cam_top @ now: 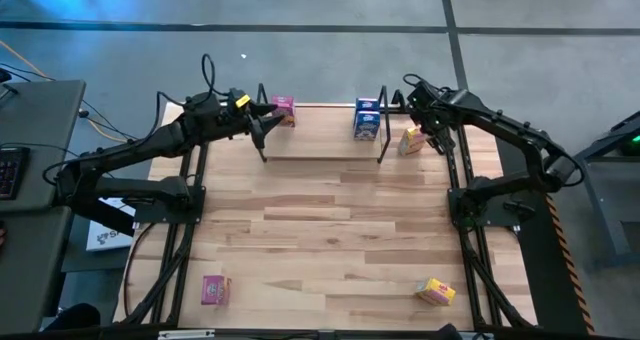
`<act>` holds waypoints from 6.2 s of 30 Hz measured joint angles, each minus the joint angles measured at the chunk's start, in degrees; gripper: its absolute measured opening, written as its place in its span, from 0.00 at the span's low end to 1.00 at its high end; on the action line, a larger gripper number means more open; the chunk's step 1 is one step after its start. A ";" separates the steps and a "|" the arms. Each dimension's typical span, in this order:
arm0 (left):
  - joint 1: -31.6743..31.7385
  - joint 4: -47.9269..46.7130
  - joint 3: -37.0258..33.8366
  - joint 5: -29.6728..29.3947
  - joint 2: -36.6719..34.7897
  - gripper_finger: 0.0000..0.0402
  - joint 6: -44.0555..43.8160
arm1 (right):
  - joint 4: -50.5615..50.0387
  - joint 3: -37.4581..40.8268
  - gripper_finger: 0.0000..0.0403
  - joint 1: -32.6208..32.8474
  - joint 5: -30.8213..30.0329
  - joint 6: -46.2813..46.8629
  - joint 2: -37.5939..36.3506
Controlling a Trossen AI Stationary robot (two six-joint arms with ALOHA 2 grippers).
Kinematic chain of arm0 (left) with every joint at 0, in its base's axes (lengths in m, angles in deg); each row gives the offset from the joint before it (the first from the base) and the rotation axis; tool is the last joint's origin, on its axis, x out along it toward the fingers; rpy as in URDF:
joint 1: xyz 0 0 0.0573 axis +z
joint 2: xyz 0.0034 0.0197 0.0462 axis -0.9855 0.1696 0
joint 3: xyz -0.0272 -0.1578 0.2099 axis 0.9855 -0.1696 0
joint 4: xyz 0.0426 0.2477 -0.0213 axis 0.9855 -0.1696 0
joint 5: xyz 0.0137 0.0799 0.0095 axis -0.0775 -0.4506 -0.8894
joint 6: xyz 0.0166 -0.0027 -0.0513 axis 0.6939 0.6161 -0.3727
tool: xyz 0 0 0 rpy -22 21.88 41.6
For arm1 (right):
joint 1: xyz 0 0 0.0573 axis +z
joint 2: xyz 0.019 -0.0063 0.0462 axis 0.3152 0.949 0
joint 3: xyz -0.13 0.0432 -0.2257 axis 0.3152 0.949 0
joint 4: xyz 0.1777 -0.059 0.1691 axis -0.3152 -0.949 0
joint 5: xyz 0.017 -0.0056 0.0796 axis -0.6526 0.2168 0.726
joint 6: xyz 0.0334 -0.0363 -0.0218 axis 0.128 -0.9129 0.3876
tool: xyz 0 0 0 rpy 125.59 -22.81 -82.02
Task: Stack cereal on shelf
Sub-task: Put the top yellow cereal box on the shelf, then adjust the yellow cereal box on the shelf
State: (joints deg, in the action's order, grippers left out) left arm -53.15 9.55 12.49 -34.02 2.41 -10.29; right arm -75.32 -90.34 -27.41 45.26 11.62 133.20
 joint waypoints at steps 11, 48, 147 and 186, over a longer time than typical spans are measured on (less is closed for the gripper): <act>0.00 0.07 0.00 -0.04 0.00 0.52 1.29 | 2.59 0.00 0.63 -0.30 0.56 1.37 2.75; -0.02 -3.56 0.00 -0.12 0.00 0.52 0.68 | 3.09 0.00 0.37 -4.13 1.47 -7.40 9.94; -0.11 18.49 0.02 1.36 -0.02 0.52 -3.65 | 7.38 -50.66 0.27 16.57 9.96 -123.45 44.33; -0.12 15.96 0.02 1.36 0.00 0.52 -3.63 | 7.29 -50.62 0.61 17.35 1.31 -130.14 44.33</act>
State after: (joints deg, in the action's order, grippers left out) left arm -53.27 25.51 12.51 -32.66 2.41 -13.92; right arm -68.03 -140.96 -10.06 46.57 -118.53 177.53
